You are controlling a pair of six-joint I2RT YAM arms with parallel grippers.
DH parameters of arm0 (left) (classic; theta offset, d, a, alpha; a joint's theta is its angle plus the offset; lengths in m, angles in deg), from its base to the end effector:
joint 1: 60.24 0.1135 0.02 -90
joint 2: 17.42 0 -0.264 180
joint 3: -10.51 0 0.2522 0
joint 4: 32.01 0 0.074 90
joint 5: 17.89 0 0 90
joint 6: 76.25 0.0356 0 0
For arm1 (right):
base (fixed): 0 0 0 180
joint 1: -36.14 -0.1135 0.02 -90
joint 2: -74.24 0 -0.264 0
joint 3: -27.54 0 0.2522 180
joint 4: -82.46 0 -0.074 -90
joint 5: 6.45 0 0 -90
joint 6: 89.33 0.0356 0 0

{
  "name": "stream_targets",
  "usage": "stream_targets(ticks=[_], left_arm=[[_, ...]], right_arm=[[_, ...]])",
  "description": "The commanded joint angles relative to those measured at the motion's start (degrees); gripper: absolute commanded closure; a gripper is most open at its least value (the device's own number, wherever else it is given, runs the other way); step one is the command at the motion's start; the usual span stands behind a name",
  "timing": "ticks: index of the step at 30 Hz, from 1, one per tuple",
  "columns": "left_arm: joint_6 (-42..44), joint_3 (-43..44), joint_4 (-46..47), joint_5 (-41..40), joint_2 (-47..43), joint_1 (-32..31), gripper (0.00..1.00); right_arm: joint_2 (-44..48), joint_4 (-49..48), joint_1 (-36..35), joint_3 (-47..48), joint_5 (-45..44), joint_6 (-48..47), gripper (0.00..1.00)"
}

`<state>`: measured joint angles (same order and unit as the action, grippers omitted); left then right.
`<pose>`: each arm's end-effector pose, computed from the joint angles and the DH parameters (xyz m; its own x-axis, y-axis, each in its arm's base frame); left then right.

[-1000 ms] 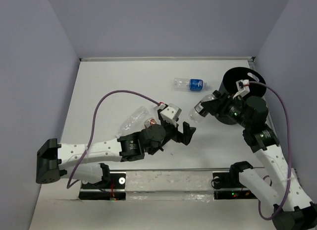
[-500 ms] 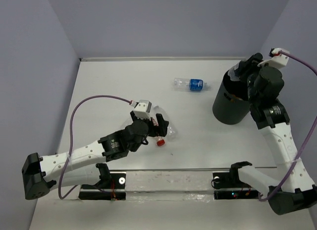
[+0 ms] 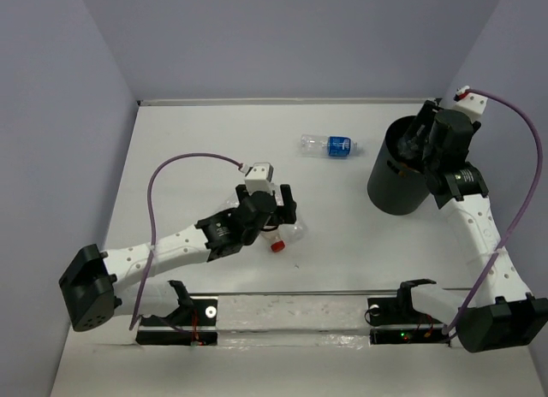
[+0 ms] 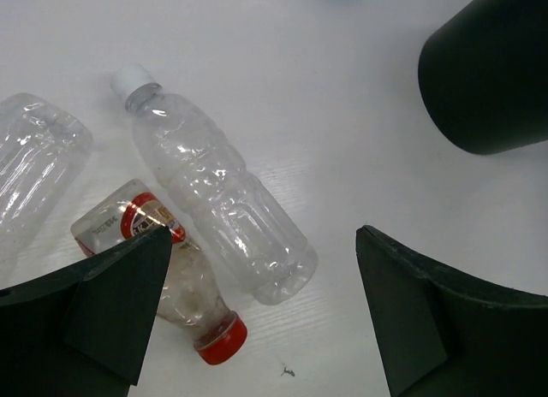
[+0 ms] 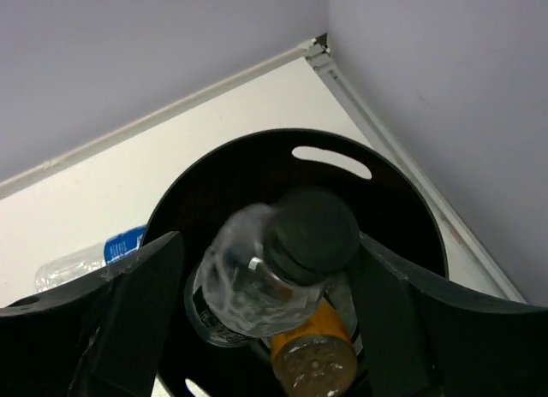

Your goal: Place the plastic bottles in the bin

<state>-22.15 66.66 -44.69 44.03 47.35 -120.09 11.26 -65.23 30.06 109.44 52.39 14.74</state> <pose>0.1426 -0.2121 0.2762 -0.4660 -0.2278 -0.8550 0.3326 0.8503 -0.4078 0.2409 0.0071 0.4063 -0.1237 0.1960 -0.9728 0.4536 0.8831 0.1203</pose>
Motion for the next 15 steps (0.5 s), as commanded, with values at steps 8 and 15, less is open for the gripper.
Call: stream_targets(ticks=[8, 15], left_arm=[[-5.5, 8.8, 2.7, 0.1, 7.5, 3.3, 0.01], [-7.0, 1.4, -2.0, -1.5, -4.2, 6.1, 0.01]], right_arm=[[0.1, 10.7, -2.5, 14.0, 33.9, -6.8, 0.18], [-18.1, 23.0, -20.0, 30.4, 37.6, -23.5, 0.17]])
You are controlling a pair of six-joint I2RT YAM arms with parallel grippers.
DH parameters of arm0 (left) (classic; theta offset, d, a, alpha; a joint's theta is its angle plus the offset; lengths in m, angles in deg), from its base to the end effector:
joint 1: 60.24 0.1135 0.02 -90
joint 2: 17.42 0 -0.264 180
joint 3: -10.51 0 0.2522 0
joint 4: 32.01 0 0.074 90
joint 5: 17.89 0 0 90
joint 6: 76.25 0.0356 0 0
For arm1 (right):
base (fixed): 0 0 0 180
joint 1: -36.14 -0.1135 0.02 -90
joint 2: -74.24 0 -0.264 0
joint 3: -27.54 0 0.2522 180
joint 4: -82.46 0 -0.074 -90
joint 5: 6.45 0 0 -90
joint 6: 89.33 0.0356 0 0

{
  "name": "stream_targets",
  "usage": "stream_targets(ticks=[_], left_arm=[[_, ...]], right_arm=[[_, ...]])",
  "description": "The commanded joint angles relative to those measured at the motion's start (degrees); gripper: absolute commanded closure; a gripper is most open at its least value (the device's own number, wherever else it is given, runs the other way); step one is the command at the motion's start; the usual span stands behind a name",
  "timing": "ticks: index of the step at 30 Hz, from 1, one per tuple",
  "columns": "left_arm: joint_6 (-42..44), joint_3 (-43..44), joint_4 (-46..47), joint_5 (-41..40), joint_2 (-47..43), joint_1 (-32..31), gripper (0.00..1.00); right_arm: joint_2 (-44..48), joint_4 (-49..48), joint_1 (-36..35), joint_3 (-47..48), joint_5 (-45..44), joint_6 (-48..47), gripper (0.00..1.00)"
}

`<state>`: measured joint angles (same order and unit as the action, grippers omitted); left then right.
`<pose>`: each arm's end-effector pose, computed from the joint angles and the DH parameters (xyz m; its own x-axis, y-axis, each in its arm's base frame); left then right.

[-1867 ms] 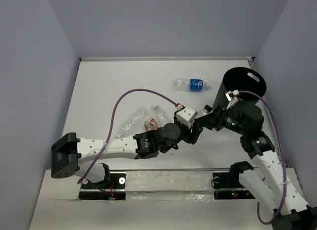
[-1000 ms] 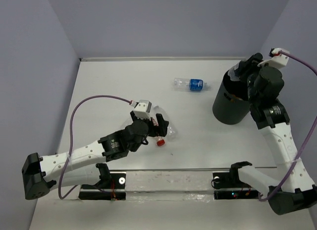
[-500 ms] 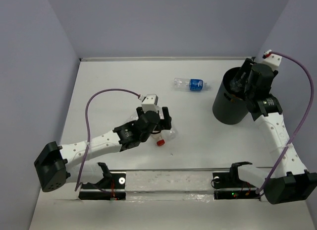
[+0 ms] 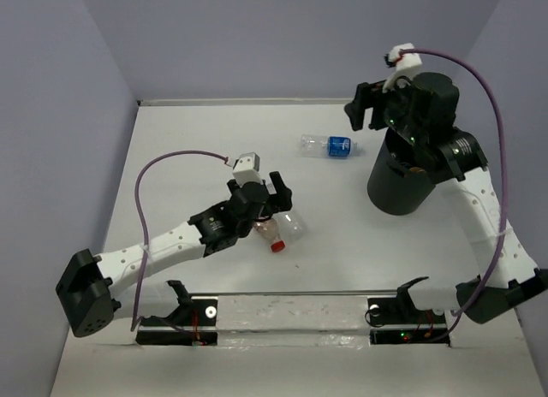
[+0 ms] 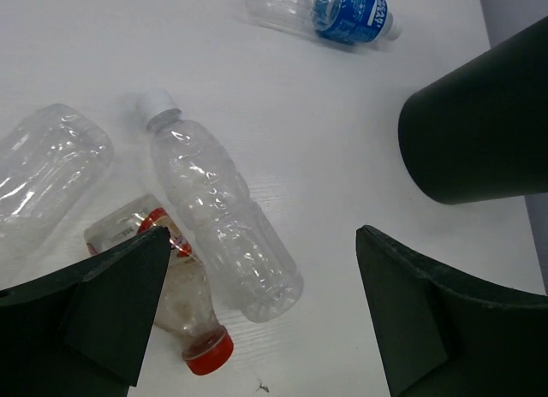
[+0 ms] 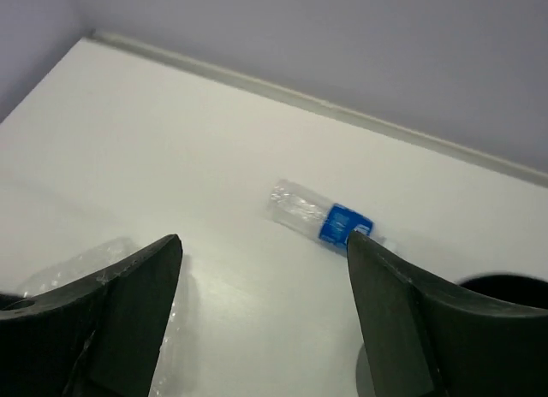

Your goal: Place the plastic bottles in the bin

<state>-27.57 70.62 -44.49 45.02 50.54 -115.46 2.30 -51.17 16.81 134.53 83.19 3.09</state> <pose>0.1673 -0.2124 0.2870 -0.4708 -0.3526 -0.8087 0.2354 0.8332 -0.5003 0.2380 0.0832 0.4878 -0.1988 -0.0250 -0.9797 -0.3171 0.9475 0.0402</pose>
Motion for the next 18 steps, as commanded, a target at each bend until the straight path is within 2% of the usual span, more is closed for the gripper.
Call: stream_targets(ticks=[1, 2, 4, 5, 6, 10, 14, 18], left_arm=[[-1.0, -2.8, -3.7, -2.4, -10.4, 1.7, 0.01], [-0.7, -3.0, -4.9, -2.5, -12.0, 1.9, 0.01], [1.3, -2.7, -8.6, -2.5, -16.4, 2.1, 0.01], [2.1, -2.5, -9.5, -2.4, -17.9, 2.1, 0.01], [3.0, -2.0, -10.5, -2.8, -19.3, 2.1, 0.01], [5.8, 0.1, -16.1, -5.2, -25.4, 2.3, 0.01], [7.4, 0.4, -17.6, -6.9, -27.3, 2.4, 0.01], [9.5, 2.6, -19.7, -4.5, -27.2, 2.5, 0.01]], right_arm=[[-11.3, 9.4, -7.5, 6.8, 6.9, -13.2, 0.15], [-14.9, 9.1, -7.5, 7.0, 8.0, -15.9, 0.15], [-20.8, 8.7, -8.0, 8.4, 8.1, -19.9, 0.03], [-20.9, 8.9, -8.0, 9.2, 8.1, -19.9, 0.02], [-24.7, 9.1, -8.0, 10.0, 7.4, -22.4, 0.01], [-33.0, 9.1, -8.5, 14.0, 5.4, -28.1, 0.0], [-41.0, 10.0, -8.5, 18.8, 0.4, -33.3, 0.0], [-47.5, 9.9, -8.5, 23.4, -6.0, -39.1, 0.0]])
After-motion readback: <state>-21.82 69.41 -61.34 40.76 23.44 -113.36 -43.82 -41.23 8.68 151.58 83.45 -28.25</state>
